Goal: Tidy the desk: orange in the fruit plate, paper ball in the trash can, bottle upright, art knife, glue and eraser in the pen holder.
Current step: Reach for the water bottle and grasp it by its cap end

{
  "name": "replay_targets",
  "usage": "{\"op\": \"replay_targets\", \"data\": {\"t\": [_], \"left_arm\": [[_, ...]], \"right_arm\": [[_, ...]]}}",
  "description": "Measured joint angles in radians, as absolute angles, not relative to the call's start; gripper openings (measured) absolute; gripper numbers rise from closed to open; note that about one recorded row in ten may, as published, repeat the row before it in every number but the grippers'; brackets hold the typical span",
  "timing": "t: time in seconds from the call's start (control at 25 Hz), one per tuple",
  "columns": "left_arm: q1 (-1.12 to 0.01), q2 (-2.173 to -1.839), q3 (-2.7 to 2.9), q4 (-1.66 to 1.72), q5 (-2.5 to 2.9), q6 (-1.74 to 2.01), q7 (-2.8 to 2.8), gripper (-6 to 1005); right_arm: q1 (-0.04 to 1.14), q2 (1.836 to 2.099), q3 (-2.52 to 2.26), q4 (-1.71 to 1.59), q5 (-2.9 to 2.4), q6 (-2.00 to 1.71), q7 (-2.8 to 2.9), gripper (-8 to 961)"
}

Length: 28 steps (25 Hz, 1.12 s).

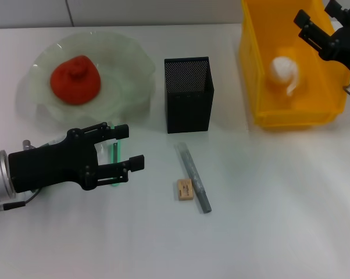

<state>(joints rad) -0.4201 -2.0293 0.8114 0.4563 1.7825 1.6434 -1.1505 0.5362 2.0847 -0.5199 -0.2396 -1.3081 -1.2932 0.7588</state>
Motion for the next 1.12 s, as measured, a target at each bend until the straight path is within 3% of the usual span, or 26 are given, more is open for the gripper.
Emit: {"op": "replay_targets", "data": {"t": [0.2,0.56,1.12], "left_arm": [[-0.420,-2.030,0.811,0.462,1.783,1.644,-1.151,809],[-0.425,-2.027,0.807,0.464,1.782,1.635,-1.151,809],[-0.434,-2.021,0.807,0.474,1.789,1.627,-1.186,809]], "right_arm": [[0.522,2.080,-0.532,-0.237,-1.281,-1.357,0.845,794],[0.498,2.042,-0.675,-0.332,-1.537,-1.611,1.063,794],[0.524,2.050,-0.717,-0.420,-1.942,-1.626,1.048,793]]}}
